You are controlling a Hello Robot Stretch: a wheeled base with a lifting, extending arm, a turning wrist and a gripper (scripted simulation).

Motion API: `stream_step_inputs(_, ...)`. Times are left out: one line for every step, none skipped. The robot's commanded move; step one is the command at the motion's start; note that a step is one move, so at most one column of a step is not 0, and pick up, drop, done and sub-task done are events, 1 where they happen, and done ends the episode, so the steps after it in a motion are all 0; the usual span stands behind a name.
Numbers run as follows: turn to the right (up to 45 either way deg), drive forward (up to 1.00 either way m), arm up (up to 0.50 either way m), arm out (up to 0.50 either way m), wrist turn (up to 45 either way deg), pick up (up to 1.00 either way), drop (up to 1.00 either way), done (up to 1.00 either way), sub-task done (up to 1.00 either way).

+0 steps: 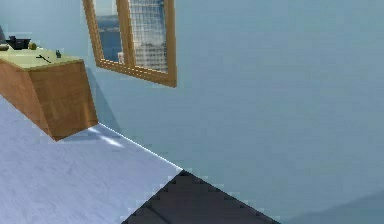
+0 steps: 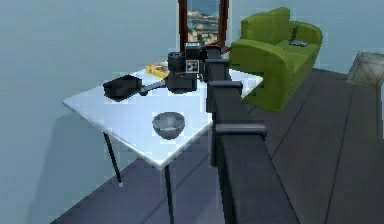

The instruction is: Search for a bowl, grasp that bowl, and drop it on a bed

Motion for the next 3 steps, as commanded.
stream_step_inputs(0.0, 0.00, -0.16, 0.00, 0.0, 0.00, 0.00, 0.00, 0.00)
stream_step_inputs(0.0, 0.00, 0.00, 0.00, 0.0, 1.00, 0.00, 0.00, 0.00)
stream_step_inputs(0.0, 0.00, 0.10, 0.00, 0.0, 0.00, 0.00, 0.00, 0.00)
